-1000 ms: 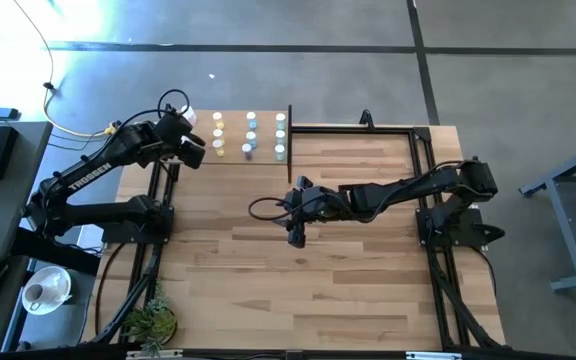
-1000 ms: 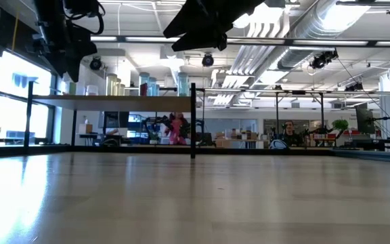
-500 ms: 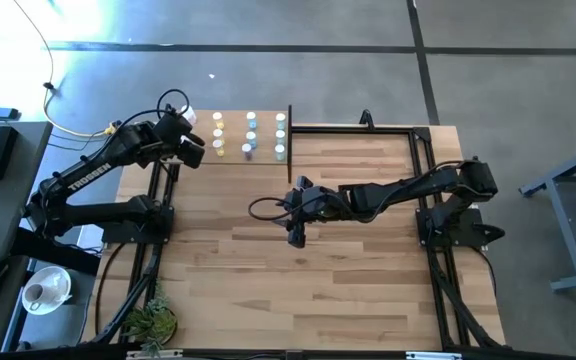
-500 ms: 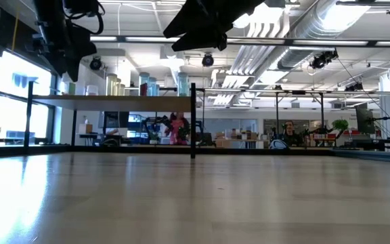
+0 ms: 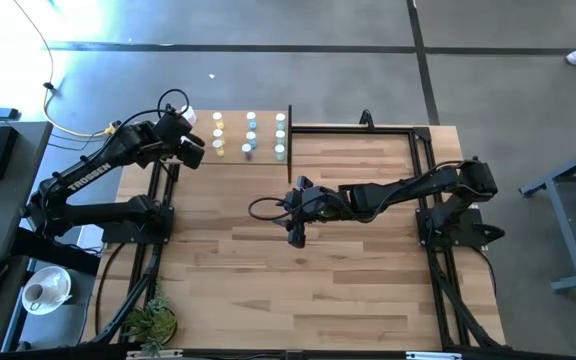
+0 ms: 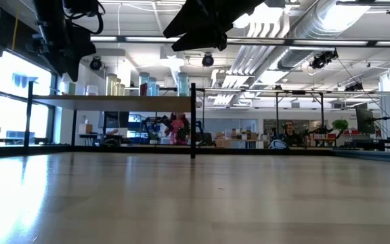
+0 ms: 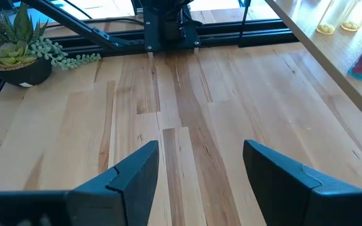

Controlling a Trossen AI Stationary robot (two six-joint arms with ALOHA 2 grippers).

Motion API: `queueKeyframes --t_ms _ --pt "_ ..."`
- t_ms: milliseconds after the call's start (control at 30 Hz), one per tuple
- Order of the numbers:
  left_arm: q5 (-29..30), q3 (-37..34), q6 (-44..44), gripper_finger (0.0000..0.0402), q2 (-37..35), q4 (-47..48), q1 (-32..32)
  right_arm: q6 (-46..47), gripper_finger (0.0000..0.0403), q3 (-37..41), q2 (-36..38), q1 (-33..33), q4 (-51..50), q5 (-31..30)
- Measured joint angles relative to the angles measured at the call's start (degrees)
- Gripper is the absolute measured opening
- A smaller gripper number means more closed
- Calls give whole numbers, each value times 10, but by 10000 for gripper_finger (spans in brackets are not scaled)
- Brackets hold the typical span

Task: Pick and place medicine bottles onto shelf by color
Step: Put the white pill bottle on the shelf aligned with the other white pill bottles, then return to Home Position

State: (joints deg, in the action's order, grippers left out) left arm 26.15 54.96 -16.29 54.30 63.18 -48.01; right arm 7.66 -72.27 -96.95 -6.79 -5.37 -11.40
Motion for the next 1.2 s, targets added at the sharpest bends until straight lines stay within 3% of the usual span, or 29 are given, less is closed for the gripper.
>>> queueKeyframes --t_ms 233,600,767,967,1200 --pt "0 10 0 184 0 3 0 0 222 0 0 0 0 0" --pt "-6 97 0 184 0 52 0 0 222 0 0 0 0 0" --pt "-85 127 60 184 -9 61 1 -2 222 0 0 0 0 0" --pt "-198 114 123 184 -61 17 32 -31 222 0 19 0 -2 0" --pt "-219 85 120 184 -156 -71 87 -77 222 0 80 0 -24 -21"
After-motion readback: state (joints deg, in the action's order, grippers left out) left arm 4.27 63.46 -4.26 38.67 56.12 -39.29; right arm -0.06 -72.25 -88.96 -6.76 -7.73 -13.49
